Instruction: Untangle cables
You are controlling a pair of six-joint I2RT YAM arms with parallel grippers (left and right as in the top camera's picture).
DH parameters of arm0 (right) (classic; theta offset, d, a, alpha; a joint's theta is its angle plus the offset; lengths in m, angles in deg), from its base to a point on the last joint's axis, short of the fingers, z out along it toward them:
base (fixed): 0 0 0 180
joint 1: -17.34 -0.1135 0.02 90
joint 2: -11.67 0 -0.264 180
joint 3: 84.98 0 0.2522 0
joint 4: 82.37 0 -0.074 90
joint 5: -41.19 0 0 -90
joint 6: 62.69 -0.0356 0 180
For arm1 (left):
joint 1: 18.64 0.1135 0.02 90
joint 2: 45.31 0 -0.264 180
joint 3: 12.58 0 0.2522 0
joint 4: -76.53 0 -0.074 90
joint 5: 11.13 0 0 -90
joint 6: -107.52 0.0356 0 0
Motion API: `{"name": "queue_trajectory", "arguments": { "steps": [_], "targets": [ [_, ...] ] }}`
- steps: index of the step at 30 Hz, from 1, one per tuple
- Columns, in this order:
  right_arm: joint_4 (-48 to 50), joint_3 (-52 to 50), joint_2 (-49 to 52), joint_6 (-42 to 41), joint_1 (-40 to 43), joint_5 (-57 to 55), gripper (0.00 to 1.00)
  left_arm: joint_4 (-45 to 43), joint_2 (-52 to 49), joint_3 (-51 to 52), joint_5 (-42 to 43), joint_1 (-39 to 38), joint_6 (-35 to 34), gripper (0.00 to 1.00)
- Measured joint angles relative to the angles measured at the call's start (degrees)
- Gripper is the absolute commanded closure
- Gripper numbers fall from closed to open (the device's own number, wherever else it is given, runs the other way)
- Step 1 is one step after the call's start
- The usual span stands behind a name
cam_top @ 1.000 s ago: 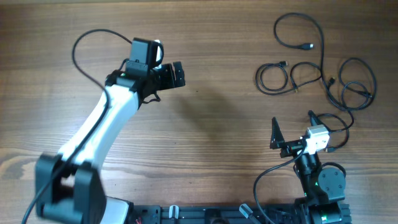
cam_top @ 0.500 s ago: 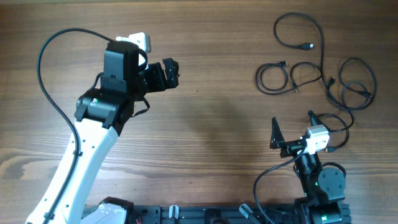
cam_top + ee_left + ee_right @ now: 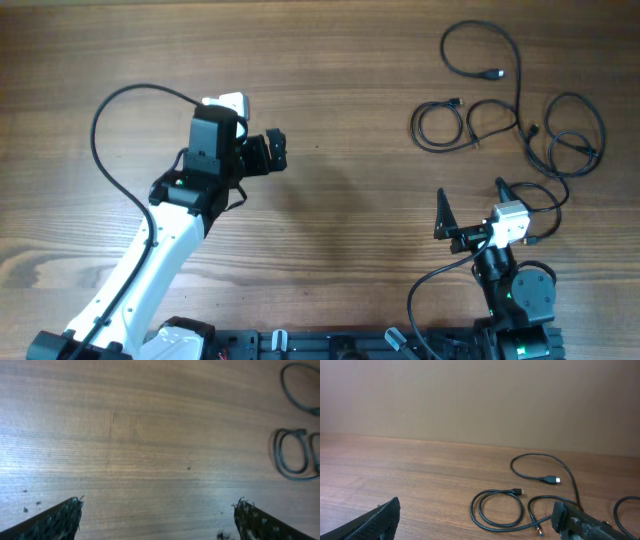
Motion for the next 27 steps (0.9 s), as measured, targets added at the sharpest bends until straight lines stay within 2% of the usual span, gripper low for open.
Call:
{"name": "queue_trajectory", "arguments": {
  "steps": [1, 2, 6, 11, 17, 21, 27],
  "targets": [
    [0.0, -0.02, 0.0, 0.0, 0.0, 0.02, 0.0, -1.29, -0.04, 1.55, 0.02, 0.0, -0.02, 0.0],
    [0.0, 0.0, 0.0, 0.0, 0.0, 0.02, 0.0, -6.49, -0.02, 4.74, 0.02, 0.0, -0.02, 0.0],
    [0.0, 0.0, 0.0, 0.0, 0.0, 0.0, 0.0, -10.16, -0.04, 11.28, 0.04, 0.0, 0.0, 0.0],
    [0.0, -0.02, 0.0, 0.0, 0.0, 0.0, 0.0, -25.79, -0.04, 21.51, 0.04, 0.0, -0.26, 0.0],
    [0.0, 0.0, 0.0, 0.0, 0.0, 0.0, 0.0, -28.2, -0.07, 29.27, 0.04, 0.0, -1.99, 0.0],
    [0.0, -0.02, 0.0, 0.0, 0.0, 0.0, 0.0, -35.8, 0.15, 34.36, 0.04, 0.0, -2.58, 0.0],
    [0.0, 0.0, 0.0, 0.0, 0.0, 0.0, 0.0, -40.54, 7.06, 42.07, 0.02, 0.0, -3.96, 0.0]
  ]
}}
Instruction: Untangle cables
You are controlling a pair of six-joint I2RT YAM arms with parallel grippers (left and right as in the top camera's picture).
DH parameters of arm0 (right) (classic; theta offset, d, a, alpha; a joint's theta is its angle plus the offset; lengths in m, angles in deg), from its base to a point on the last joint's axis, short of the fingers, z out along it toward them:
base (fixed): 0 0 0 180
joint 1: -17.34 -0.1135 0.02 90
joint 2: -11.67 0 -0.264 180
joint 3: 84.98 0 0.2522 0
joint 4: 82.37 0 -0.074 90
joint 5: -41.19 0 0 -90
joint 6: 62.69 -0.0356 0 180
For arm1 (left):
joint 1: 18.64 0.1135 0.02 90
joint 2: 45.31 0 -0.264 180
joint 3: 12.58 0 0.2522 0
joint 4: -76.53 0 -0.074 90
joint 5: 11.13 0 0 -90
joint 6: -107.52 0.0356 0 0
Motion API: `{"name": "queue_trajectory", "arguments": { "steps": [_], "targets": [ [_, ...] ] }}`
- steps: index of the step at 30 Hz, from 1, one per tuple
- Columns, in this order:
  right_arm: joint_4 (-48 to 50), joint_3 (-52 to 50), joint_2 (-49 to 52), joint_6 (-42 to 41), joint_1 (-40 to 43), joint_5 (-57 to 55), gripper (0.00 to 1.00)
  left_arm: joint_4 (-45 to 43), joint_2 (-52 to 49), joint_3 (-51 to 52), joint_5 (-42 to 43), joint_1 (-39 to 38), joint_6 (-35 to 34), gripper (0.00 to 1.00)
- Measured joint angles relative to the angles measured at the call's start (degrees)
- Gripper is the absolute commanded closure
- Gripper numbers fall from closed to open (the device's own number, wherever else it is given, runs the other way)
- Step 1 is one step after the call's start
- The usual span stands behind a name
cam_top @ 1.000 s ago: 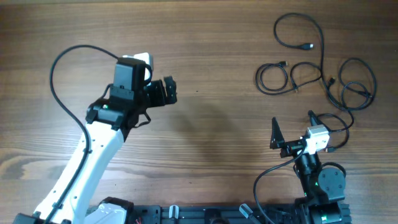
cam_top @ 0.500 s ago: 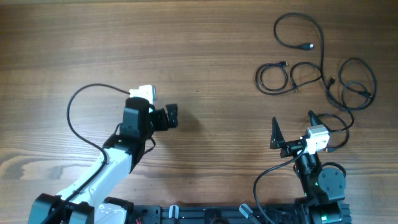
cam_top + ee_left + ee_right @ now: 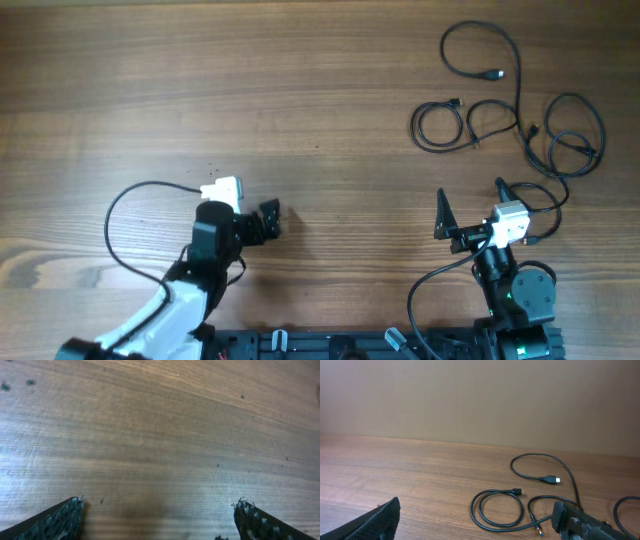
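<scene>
Several black cables lie loose at the far right of the table: a long looping cable with a plug end, a small coiled cable, and wider loops beside them. My left gripper is low at the front left, open over bare wood, far from the cables. My right gripper stands open at the front right, just short of the coiled cable, with nothing between its fingers.
The wooden table stretches between the two arms. My left arm's own black lead arcs over the wood at the front left. A plain wall rises behind the far edge.
My left arm has drawn back from the middle left of the table to the front edge, still open. The cables have dropped out of its wrist view. My right arm has not moved.
</scene>
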Motion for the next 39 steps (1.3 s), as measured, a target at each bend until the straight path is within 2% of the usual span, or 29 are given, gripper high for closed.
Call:
{"name": "queue_trajectory", "arguments": {
  "steps": [4, 6, 10, 14, 17, 20, 23, 27, 32, 39],
  "targets": [
    [0.0, -0.02, 0.0, 0.0, 0.0, 0.0, 0.0, 3.06, 9.57, 4.9, -0.37, 0.0, -0.22, 0.0],
    [-0.02, 0.0, 0.0, 0.0, 0.0, 0.0, 0.0, 8.63, 15.89, 5.81, -2.21, 0.0, -0.57, 0.0],
    [-0.02, 0.0, -0.02, 0.0, 0.02, 0.0, 0.0, 23.34, 34.67, 6.71, -7.52, 0.0, -1.01, 0.0],
    [0.02, 0.0, 0.0, 0.0, 0.02, 0.0, 0.0, 23.87, 47.43, 6.67, -8.94, 0.13, 2.51, 0.0],
    [0.0, 0.0, 0.0, 0.0, 0.02, 0.0, 0.0, 23.89, 57.81, 6.67, -8.85, 3.5, 6.84, 0.0],
    [0.0, 0.0, 0.0, 0.0, 0.02, -0.02, 0.0, 24.15, 62.49, 6.64, -6.73, 10.47, 8.07, 0.0],
    [0.0, 0.0, 0.0, 0.0, 0.02, 0.0, 0.0, 24.26, 65.83, 6.67, -3.96, 13.99, 8.5, 0.0],
    [0.0, 0.0, 0.0, 0.0, 0.02, -0.02, 0.0, 24.24, 67.01, 6.67, -2.71, 14.45, 8.81, 0.0],
    [0.0, 0.0, 0.0, 0.0, 0.02, -0.02, 0.0, 24.22, 67.01, 6.64, -2.49, 14.43, 13.33, 0.0],
    [0.0, 0.0, 0.0, 0.0, 0.02, -0.02, 0.0, 24.2, 67.01, 6.64, -2.49, 14.43, 14.1, 0.0]
  ]
}}
